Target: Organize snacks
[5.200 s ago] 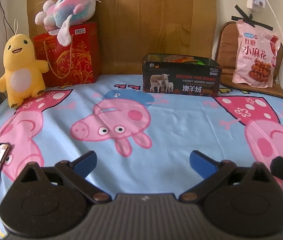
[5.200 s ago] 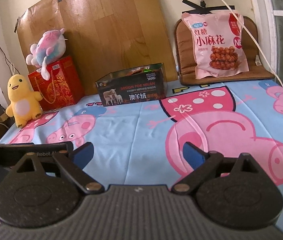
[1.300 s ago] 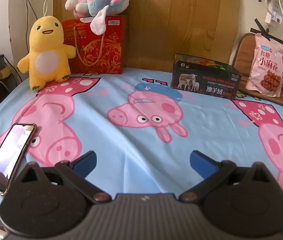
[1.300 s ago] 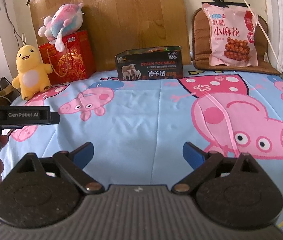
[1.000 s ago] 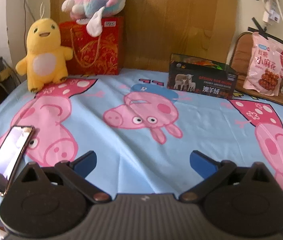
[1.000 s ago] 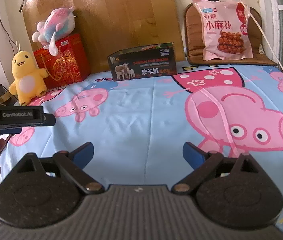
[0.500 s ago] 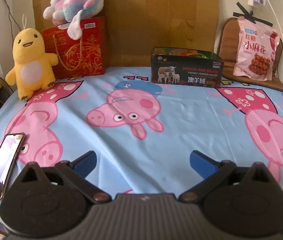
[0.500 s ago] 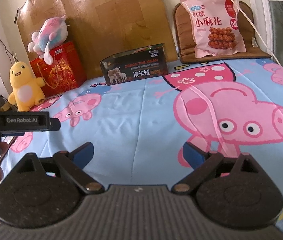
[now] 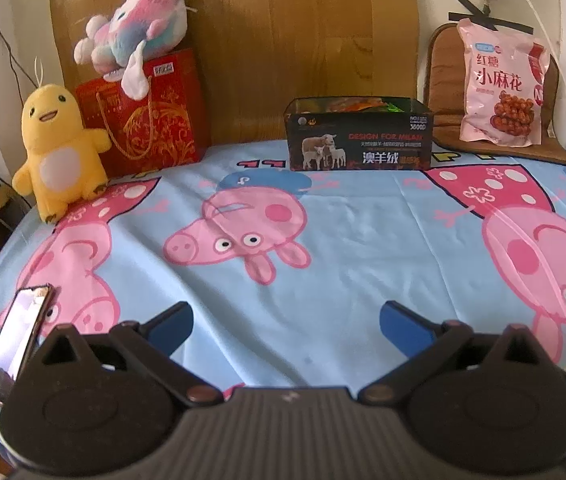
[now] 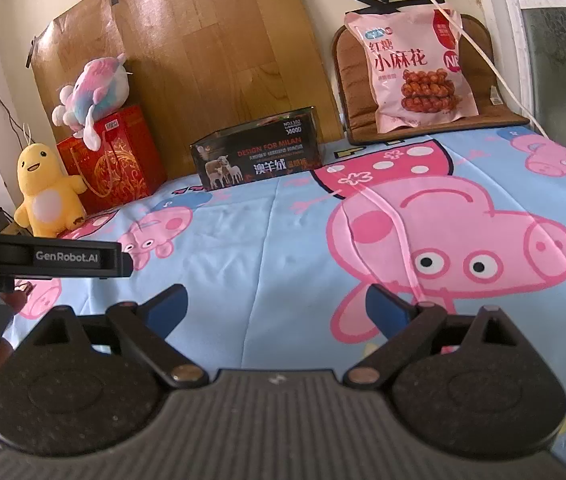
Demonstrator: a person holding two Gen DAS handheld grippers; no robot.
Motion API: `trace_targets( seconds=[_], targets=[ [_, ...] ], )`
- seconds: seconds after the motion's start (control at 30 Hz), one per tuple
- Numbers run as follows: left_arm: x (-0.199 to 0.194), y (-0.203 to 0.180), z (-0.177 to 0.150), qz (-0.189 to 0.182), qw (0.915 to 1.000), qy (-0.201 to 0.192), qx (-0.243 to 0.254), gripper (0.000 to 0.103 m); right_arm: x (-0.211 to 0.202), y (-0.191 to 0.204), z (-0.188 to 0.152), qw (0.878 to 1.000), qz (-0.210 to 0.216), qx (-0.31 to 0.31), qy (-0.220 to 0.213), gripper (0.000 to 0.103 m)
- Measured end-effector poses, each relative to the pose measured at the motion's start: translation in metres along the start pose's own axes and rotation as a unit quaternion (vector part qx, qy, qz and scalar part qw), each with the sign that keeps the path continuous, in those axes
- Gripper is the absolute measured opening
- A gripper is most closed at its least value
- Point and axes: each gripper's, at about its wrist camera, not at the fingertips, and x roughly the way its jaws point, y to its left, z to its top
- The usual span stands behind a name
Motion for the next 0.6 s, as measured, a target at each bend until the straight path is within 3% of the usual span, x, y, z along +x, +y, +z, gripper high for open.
trace_targets(
  seconds=[0.4,0.6],
  targets=[
    [-0.0050,-0.0063,-0.0022,0.017,0.9997,-0.017,0.008,0.103,-0.0026,-0.0049,-0.0028,1.000,0.003,0.006,0.000,0.097],
    [-0.0088,-0.0027,-0.0016,0.007,0.9998,-0.020,0.002,0.103,-0.0053,-0.0021,-0.0030,1.000,0.004,-0.004,-0.007,0.097]
  ],
)
